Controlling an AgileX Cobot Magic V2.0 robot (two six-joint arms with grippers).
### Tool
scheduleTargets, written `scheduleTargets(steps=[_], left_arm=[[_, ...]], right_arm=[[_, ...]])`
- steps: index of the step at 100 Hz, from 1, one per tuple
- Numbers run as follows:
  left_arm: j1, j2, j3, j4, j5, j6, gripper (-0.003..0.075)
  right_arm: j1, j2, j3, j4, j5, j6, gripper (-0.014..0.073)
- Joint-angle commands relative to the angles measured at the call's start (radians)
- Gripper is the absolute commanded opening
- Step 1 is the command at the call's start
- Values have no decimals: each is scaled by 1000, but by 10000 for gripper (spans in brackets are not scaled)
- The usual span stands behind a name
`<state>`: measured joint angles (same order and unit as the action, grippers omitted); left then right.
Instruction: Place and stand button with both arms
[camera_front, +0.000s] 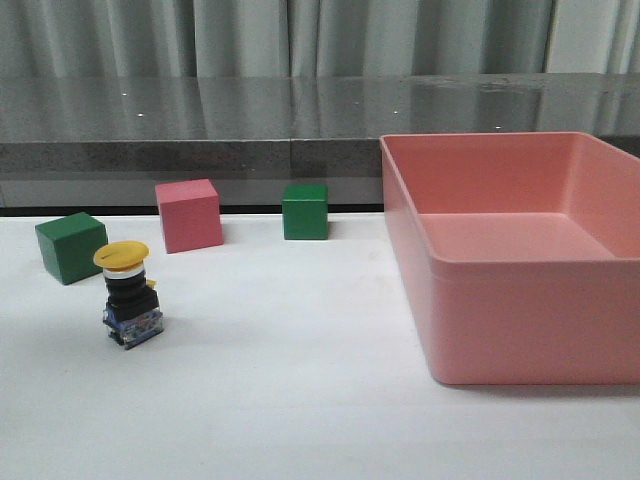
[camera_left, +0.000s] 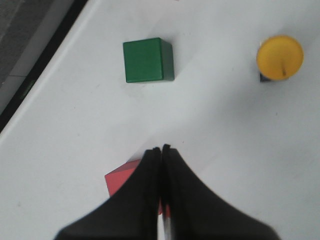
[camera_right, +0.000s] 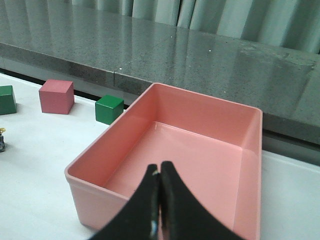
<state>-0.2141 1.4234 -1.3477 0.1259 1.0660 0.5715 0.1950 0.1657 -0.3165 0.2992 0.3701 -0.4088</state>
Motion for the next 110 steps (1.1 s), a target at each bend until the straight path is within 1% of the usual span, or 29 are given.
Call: scheduleTargets(steps=[1, 12, 22, 36, 43, 58, 78, 94, 110], left_arm=[[62, -119, 27, -116, -123, -20, -20], [101, -250, 155, -183, -265, -20, -20], [107, -399, 309, -223, -391, -20, -20], [107, -600, 507, -306, -515, -20, -20], [107, -699, 596, -345, -557, -20, -20], [107, -898, 757, -410, -593, -20, -20], [107, -1160, 908, -424, -613, -20, -20], [107, -1316, 961, -433, -611, -20, -20], [107, -1375, 976, -433, -611, -20, -20]], right_arm=[[-7, 7, -27, 13, -72, -4, -61], [-7, 7, -27, 13, -72, -4, -61], [-7, 7, -27, 13, -72, -4, -61], [-7, 7, -27, 13, -72, -4, -61], [-7, 7, -27, 13, -72, -4, -61], [-7, 7, -27, 13, -72, -4, -61], [-7, 7, -27, 13, -72, -4, -61], [-7, 7, -27, 13, -72, -4, -61], [-7, 7, -27, 13, -72, -4, -61]])
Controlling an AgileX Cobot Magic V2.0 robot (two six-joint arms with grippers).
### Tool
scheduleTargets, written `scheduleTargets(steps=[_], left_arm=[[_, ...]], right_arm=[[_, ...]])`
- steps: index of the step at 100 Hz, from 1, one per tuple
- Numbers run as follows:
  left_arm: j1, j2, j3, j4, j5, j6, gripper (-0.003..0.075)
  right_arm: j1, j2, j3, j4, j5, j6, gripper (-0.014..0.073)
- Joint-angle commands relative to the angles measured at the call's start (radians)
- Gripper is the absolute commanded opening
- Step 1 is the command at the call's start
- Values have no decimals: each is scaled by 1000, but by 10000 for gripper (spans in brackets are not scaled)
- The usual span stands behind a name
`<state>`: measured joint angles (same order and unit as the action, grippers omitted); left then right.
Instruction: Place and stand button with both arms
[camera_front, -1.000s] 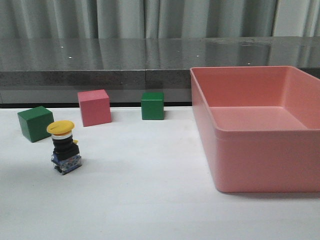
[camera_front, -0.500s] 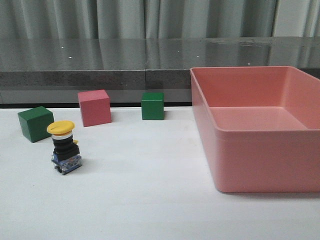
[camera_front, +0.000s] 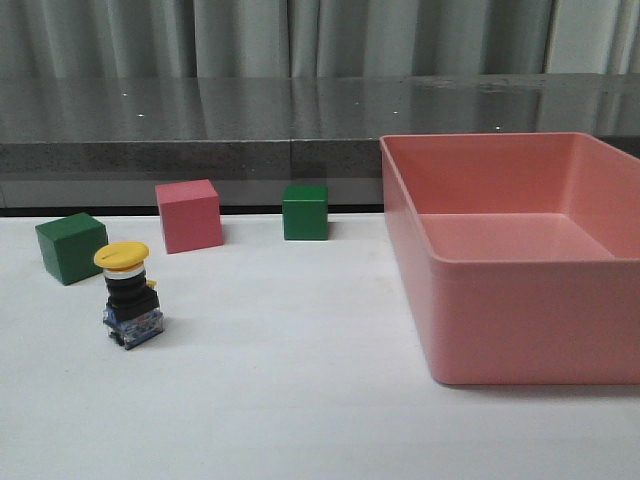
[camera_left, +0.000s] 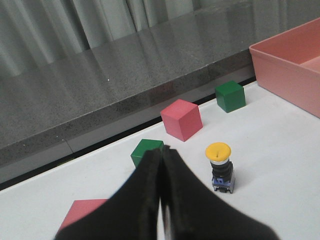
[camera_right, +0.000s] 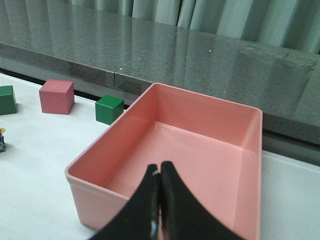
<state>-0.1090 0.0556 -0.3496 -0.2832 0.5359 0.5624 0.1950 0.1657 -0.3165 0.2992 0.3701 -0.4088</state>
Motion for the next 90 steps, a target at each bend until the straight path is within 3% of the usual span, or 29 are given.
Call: scheduleTargets(steps=[1, 42, 62, 69, 81, 90], left_arm=[[2, -7, -22, -24, -80, -11, -20], [2, -7, -22, -15, -90, -11, -20], [3, -7, 88, -11, -269, -22, -20], [3, -10, 145, 46, -351, -103, -20], [3, -21, 234, 283, -455, -429, -20], [3, -21, 292, 394, -517, -540, -20]], right_arm=[[-7, 7, -27, 13, -72, -4, -61], [-7, 7, -27, 13, -72, -4, -61], [-7, 7, -27, 13, -72, -4, -61], [-7, 7, -27, 13, -72, -4, -61], [-7, 7, -27, 13, -72, -4, -61], [-7, 7, -27, 13, -72, -4, -61]])
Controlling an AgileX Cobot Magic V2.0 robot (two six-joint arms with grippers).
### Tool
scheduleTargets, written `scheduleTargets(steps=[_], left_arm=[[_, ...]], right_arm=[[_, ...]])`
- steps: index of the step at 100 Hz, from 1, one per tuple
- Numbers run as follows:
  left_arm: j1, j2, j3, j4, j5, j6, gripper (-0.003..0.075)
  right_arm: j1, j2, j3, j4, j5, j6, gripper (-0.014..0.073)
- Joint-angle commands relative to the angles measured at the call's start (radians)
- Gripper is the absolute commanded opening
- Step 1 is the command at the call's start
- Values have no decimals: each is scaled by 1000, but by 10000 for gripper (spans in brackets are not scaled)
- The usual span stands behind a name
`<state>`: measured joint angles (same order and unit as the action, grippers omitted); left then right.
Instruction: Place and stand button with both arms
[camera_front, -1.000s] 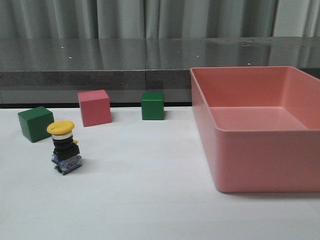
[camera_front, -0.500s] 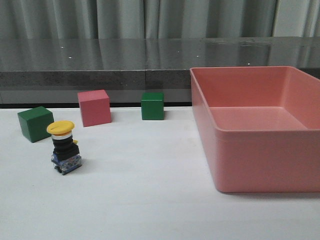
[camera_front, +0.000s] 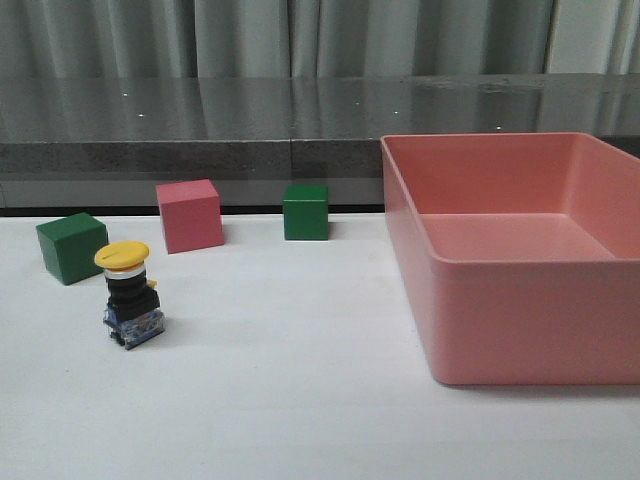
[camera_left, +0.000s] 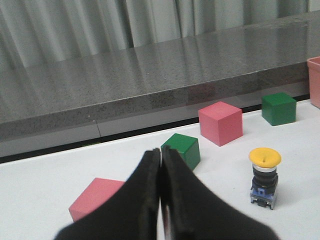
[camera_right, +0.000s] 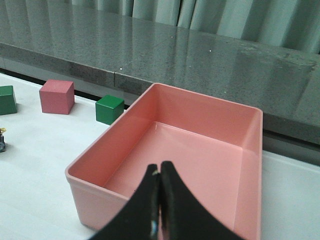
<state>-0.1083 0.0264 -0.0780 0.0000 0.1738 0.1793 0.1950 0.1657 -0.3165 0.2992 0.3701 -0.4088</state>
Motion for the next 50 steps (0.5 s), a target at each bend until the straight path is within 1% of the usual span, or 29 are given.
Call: scheduleTargets(steps=[1, 18, 24, 50], left_arm=[[2, 8, 28, 117, -160, -164, -20], [2, 8, 126, 126, -337, -169, -20], [2, 8, 122, 131, -319, -169, -20], [2, -10, 123, 124, -339, -169, -20]], right_arm=[[-7, 7, -27, 13, -72, -4, -61], [-7, 7, -27, 13, -72, -4, -61], [-7, 7, -27, 13, -72, -4, -61], [-7, 7, -27, 13, -72, -4, -61]])
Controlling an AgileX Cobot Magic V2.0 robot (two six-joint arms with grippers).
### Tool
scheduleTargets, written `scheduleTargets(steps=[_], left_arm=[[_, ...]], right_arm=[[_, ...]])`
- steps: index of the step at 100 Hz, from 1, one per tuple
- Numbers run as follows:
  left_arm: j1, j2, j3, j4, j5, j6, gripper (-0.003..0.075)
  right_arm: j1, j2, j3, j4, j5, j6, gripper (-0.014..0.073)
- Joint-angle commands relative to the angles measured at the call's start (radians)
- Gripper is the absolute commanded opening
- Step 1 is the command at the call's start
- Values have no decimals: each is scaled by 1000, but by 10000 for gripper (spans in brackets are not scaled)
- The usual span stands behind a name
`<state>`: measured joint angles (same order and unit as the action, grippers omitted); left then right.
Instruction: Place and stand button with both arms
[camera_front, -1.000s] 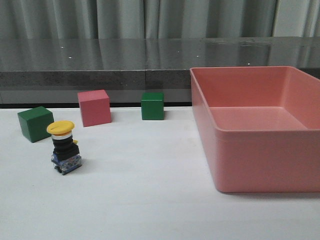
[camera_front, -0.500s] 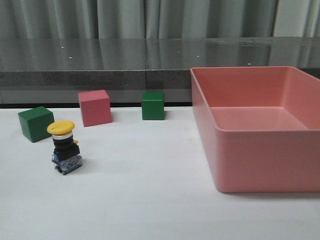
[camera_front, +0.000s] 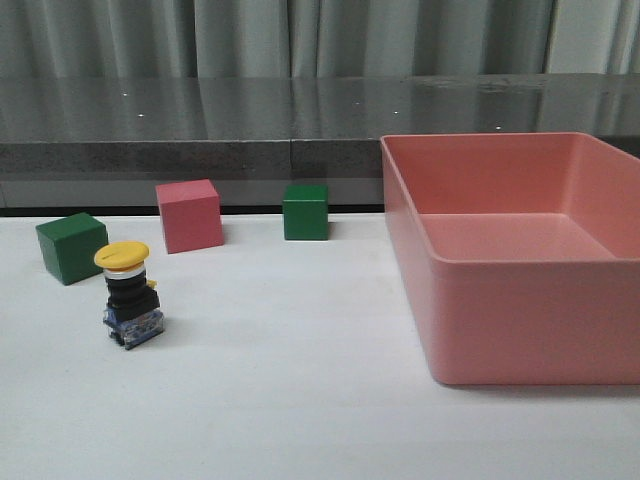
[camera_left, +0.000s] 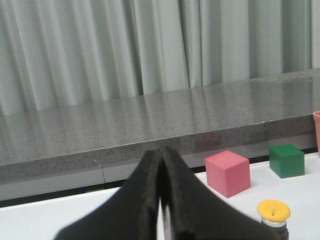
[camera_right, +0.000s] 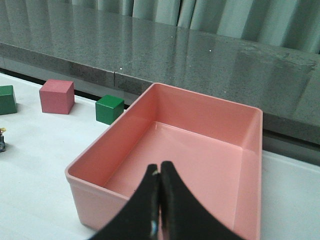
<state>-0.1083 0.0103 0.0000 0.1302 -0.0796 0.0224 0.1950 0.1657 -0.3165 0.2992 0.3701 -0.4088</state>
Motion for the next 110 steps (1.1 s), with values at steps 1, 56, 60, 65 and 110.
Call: scheduleTargets(steps=[1, 56, 60, 65, 110], left_arm=[[2, 6, 45, -6, -86, -13, -20], [2, 6, 45, -6, -86, -13, -20], [2, 6, 45, -6, -86, -13, -20], [2, 6, 45, -6, -86, -13, -20], [2, 6, 45, -6, -86, -13, -20]], right_arm=[[-7, 7, -27, 13, -72, -4, -61], [-7, 7, -27, 13, -72, -4, -61], [-7, 7, -27, 13, -72, -4, -61], [-7, 7, -27, 13, -72, -4, -61], [-8, 7, -13, -66, -87, 63, -61]])
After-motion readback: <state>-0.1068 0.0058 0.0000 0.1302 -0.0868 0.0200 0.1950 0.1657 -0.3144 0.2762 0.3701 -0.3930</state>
